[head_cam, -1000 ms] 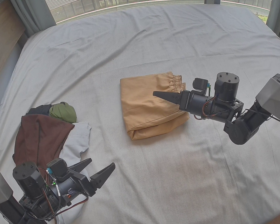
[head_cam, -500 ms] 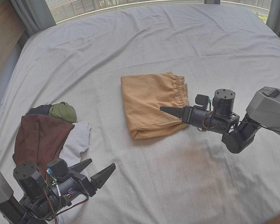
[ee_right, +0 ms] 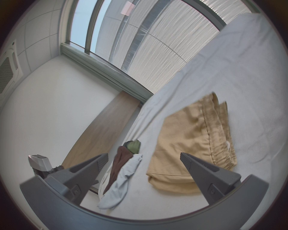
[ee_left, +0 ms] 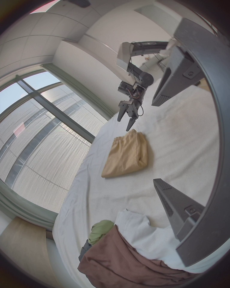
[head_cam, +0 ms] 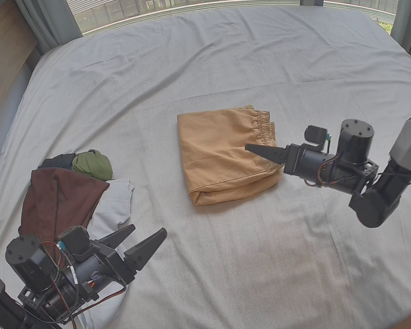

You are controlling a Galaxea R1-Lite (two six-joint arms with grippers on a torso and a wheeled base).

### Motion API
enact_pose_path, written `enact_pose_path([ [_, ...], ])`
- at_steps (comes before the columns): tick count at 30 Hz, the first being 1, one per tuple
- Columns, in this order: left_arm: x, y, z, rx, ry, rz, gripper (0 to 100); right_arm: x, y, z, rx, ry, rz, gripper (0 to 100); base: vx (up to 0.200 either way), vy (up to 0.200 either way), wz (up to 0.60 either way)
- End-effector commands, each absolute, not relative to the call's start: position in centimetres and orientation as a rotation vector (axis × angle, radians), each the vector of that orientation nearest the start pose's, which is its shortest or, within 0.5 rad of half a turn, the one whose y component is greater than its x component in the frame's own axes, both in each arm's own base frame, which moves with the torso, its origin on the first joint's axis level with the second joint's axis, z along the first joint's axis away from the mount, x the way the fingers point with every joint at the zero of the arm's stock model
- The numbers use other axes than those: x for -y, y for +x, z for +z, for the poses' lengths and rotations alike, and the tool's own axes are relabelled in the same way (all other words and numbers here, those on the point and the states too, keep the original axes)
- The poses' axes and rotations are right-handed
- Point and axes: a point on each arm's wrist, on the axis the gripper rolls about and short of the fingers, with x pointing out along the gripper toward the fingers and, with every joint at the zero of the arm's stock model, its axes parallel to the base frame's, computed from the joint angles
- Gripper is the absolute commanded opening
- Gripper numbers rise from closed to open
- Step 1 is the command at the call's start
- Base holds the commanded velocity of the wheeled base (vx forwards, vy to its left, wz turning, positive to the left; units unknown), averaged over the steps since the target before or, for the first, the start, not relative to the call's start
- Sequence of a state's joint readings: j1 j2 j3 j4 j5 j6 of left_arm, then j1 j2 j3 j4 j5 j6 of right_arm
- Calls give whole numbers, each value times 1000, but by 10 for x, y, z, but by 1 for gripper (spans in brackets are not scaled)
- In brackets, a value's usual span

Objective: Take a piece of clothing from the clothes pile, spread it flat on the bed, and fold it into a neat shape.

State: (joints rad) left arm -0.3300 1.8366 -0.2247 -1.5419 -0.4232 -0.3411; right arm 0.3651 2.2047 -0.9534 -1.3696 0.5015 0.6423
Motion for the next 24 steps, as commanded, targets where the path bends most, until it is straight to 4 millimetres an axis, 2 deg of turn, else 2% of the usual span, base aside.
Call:
enact_pose_path([
  [1, 94, 173, 181, 6, -530, -968, 100, -114, 268, 206, 66, 500, 923, 100, 0, 0, 0],
  [4, 92, 150, 197, 61, -565, -1035, 100, -95, 233, 213, 115, 423, 897, 100, 0, 0, 0],
  [5, 89, 143, 198, 66, -566, -1041, 100, -86, 222, 213, 133, 388, 873, 100, 0, 0, 0],
  [6, 89, 143, 198, 66, -566, -1041, 100, -86, 222, 213, 133, 388, 873, 100, 0, 0, 0],
  [7, 83, 133, 195, 71, -559, -1034, 100, -71, 203, 208, 158, 325, 826, 100, 0, 0, 0],
  [11, 72, 117, 195, 139, -501, -999, 100, -55, 173, 200, 167, 281, 787, 100, 0, 0, 0],
  [12, 65, 109, 195, 184, -473, -966, 100, -48, 156, 196, 177, 266, 772, 100, 0, 0, 0],
  [15, 55, 97, 194, 245, -428, -890, 100, -40, 129, 194, 216, 230, 754, 100, 0, 0, 0],
  [17, 54, 96, 194, 250, -424, -882, 100, -39, 127, 193, 219, 227, 754, 100, 0, 0, 0],
  [18, 46, 91, 190, 264, -402, -785, 100, -34, 109, 191, 258, 179, 744, 100, 0, 0, 0],
  [20, 41, 85, 185, 260, -389, -735, 100, -30, 97, 187, 271, 146, 726, 100, 0, 0, 0],
  [24, 35, 71, 184, 272, -379, -712, 100, -22, 71, 182, 293, 123, 685, 100, 0, 0, 0],
])
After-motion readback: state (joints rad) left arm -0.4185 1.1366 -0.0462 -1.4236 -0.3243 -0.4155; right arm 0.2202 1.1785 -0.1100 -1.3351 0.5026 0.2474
